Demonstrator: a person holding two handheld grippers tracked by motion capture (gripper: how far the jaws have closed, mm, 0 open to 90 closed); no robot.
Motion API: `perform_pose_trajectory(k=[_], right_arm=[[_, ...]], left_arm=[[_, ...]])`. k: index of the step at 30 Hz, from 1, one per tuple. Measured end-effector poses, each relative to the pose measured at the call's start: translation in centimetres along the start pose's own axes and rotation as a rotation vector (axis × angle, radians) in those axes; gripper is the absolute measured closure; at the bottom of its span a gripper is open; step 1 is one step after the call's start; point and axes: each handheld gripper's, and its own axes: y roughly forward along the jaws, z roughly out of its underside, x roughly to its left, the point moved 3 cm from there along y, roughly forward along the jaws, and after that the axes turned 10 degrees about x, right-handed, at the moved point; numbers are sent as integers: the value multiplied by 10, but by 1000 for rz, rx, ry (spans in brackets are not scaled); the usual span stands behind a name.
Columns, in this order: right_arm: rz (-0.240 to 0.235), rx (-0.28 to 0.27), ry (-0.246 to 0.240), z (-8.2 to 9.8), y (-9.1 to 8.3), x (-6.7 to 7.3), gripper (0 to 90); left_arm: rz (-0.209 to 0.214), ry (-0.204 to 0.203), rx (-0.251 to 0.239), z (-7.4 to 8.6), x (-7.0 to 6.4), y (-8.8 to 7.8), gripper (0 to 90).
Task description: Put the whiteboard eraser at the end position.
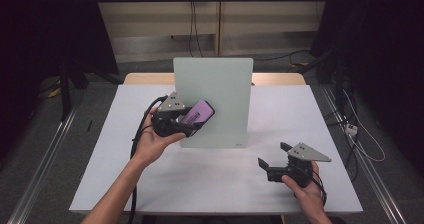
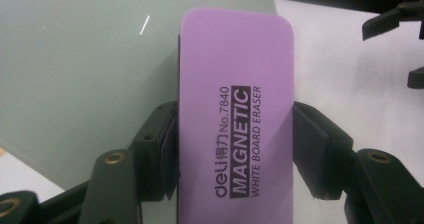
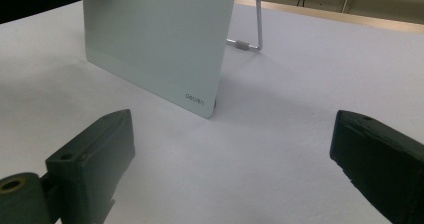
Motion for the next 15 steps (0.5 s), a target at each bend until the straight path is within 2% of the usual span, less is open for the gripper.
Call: perform_pose_trajectory(k=[3, 4, 6, 10, 12, 15], right_arm=[[0, 0, 5, 0, 1, 1, 44], [0, 0, 3, 0, 1, 1, 43], [1, 3, -1, 0, 2, 2, 43], [-5, 0, -10, 0, 1, 3, 44], [-7, 0, -11, 0, 1, 2, 43], [-9, 1, -12, 0, 1, 2, 44]], left_arm=[[23, -12, 16, 1, -1, -1, 406], [26, -32, 16, -1, -1, -1, 406], [46, -46, 12, -4, -2, -2, 406], [43, -31, 32, -9, -9, -6, 406], [24, -9, 63, -9, -11, -5, 406], [33, -3, 103, -6, -13, -3, 406]])
